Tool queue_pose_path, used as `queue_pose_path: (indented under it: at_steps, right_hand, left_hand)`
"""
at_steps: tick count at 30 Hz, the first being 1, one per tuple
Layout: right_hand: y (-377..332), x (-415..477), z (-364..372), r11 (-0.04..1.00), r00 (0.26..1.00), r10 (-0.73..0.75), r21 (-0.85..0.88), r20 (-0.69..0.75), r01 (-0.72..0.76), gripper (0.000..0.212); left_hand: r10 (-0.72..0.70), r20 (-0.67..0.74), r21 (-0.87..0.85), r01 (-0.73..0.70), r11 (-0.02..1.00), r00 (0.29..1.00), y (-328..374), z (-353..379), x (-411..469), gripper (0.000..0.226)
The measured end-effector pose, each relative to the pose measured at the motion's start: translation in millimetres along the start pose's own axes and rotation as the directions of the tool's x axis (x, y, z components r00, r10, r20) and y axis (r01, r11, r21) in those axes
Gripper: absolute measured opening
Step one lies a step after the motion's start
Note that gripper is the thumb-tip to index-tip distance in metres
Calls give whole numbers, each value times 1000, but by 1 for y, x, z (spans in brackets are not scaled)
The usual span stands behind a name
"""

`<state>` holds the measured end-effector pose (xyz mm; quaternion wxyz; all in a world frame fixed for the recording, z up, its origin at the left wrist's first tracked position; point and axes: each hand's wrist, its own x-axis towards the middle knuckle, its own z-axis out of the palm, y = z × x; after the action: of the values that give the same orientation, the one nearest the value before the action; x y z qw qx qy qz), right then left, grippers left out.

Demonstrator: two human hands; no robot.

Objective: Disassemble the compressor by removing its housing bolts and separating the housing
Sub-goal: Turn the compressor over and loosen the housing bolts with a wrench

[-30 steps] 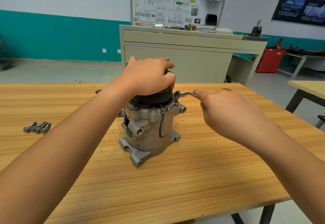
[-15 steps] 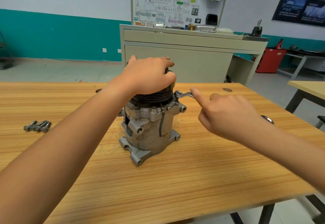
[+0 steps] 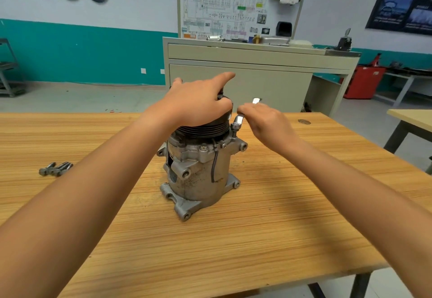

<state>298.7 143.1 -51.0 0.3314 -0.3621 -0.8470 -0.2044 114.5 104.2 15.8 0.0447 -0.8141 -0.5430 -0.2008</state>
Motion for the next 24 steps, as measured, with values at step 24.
queue_pose_path:
  at_steps: [24]
  right_hand:
    - [-102,-4,-92,814,778,382,-580,499,-28,55]
  left_hand:
    - [-520,-245,-821,110,560,818,10,96,-102,101]
